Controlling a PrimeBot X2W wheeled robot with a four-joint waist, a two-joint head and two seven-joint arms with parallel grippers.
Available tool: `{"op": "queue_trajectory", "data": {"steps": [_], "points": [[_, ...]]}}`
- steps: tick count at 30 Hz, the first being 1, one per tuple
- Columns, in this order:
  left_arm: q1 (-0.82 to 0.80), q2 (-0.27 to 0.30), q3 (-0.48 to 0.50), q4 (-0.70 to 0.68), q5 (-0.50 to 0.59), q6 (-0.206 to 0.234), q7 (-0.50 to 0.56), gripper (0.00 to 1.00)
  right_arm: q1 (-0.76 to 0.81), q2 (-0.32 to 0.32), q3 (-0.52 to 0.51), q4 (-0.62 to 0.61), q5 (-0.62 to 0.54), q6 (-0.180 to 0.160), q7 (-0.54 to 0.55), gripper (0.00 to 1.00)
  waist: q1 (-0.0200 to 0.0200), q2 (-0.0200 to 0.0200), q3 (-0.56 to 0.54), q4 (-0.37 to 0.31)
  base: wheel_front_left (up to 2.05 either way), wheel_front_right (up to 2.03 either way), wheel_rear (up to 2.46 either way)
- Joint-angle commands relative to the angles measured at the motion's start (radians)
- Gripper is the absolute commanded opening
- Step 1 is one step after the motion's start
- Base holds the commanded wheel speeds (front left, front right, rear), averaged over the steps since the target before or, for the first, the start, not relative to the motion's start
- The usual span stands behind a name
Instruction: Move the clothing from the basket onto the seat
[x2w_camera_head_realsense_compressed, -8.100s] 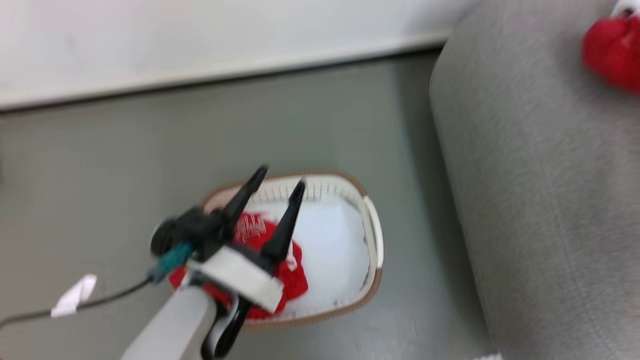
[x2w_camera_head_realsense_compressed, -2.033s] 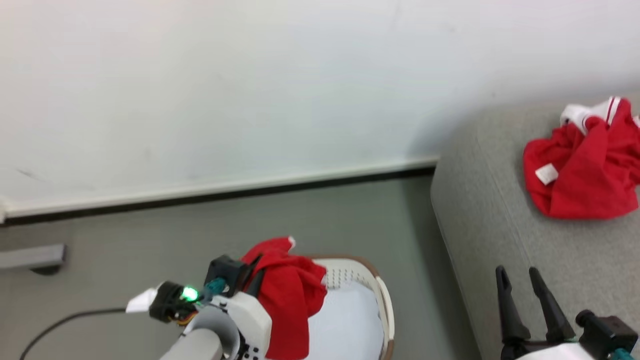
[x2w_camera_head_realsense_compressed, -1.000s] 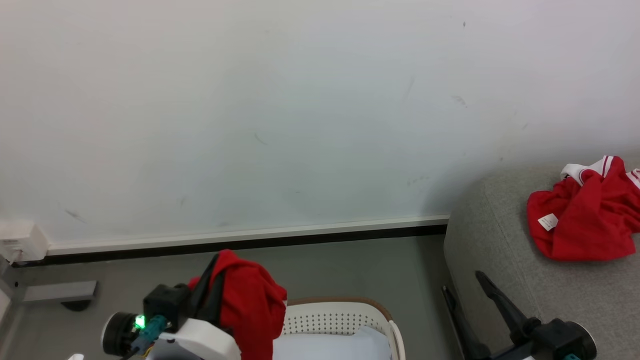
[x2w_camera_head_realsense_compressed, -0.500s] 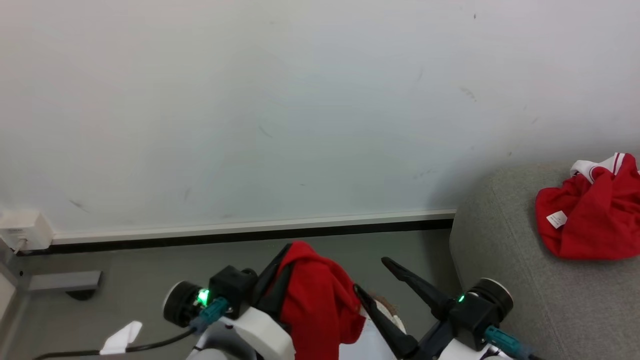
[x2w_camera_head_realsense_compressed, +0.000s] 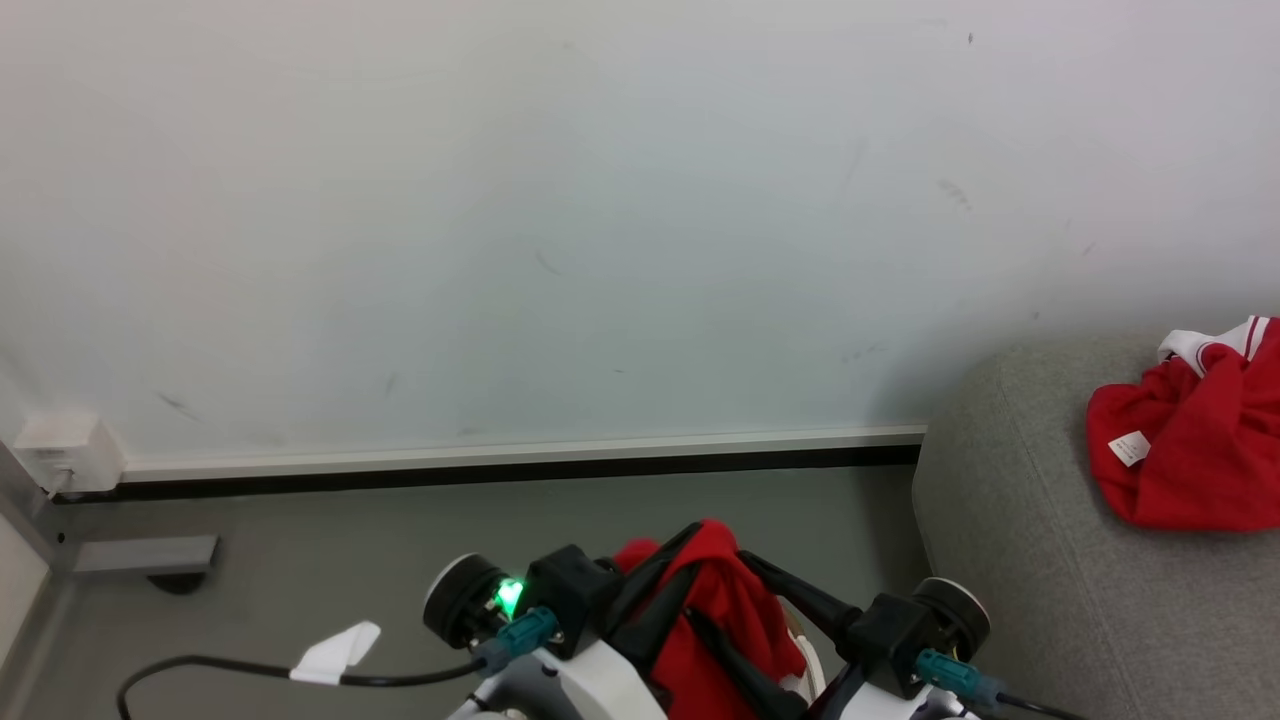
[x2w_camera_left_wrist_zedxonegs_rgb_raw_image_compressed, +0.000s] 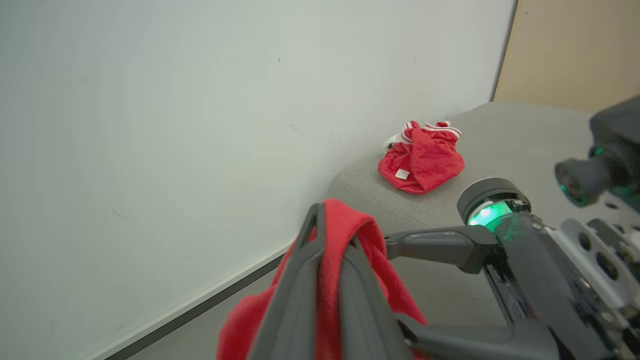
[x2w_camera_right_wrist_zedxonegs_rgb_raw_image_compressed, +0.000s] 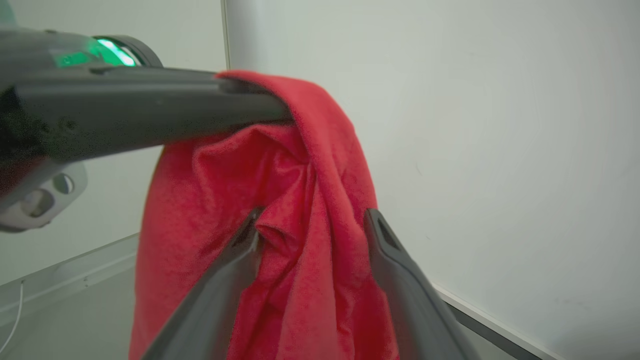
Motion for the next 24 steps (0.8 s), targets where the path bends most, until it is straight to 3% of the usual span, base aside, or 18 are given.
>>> {"op": "queue_trajectory", "data": {"steps": [1,2,3,4,11,12,15,16,24], "points": [[-0.007,0.0,-0.001,-0.006,-0.001,-0.003,0.002,0.0,-0.018,0.001,0.014,0.009,0.019,-0.002,-0.003,1.0,-0.0001,-0.0001,-0.002,0.001,0.0,0.0,0.0],[-0.006,-0.002,-0.003,-0.008,-0.003,-0.005,0.004,0.0,-0.024,0.003,0.02,0.016,0.028,-0.002,-0.003,1.0,-0.0001,-0.0001,-0.003,0.002,0.0,0.0,0.0],[-0.006,-0.004,-0.006,-0.007,-0.005,-0.006,0.004,0.0,-0.028,0.003,0.024,0.022,0.036,-0.002,-0.003,0.36,-0.0001,-0.0001,-0.003,0.002,0.0,0.0,0.0],[-0.005,-0.004,-0.008,-0.005,-0.007,-0.009,0.004,0.0,-0.029,0.006,0.023,0.029,0.051,-0.002,-0.003,0.0,-0.0001,-0.0001,-0.003,0.001,0.0,0.0,0.0],[-0.004,-0.001,-0.009,0.014,-0.01,-0.006,-0.01,0.0,-0.05,0.0,-0.004,0.045,0.091,-0.002,-0.003,0.0,-0.0001,-0.0001,0.005,-0.01,0.0,0.0,0.0],[-0.007,0.002,-0.008,0.018,-0.002,-0.003,-0.016,0.06,-0.05,-0.004,-0.01,0.041,0.093,-0.002,-0.003,0.0,-0.0001,-0.0001,0.007,-0.013,0.0,0.0,0.0],[-0.004,0.005,-0.002,0.029,0.004,0.005,-0.033,0.68,-0.044,-0.016,-0.031,0.026,0.097,-0.002,-0.003,0.0,-0.0001,-0.0001,0.011,-0.027,0.0,0.0,0.0],[-0.003,0.006,-0.002,0.034,0.006,0.007,-0.039,1.0,-0.04,-0.021,-0.042,0.022,0.097,-0.002,-0.003,0.0,-0.0001,-0.0001,0.013,-0.031,0.0,0.0,0.0],[0.005,0.003,-0.011,0.065,0.001,0.005,-0.063,1.0,-0.027,-0.072,-0.138,-0.006,0.074,-0.002,-0.003,0.0,-0.0001,-0.0001,0.029,-0.104,0.0,0.0,0.0]]}}
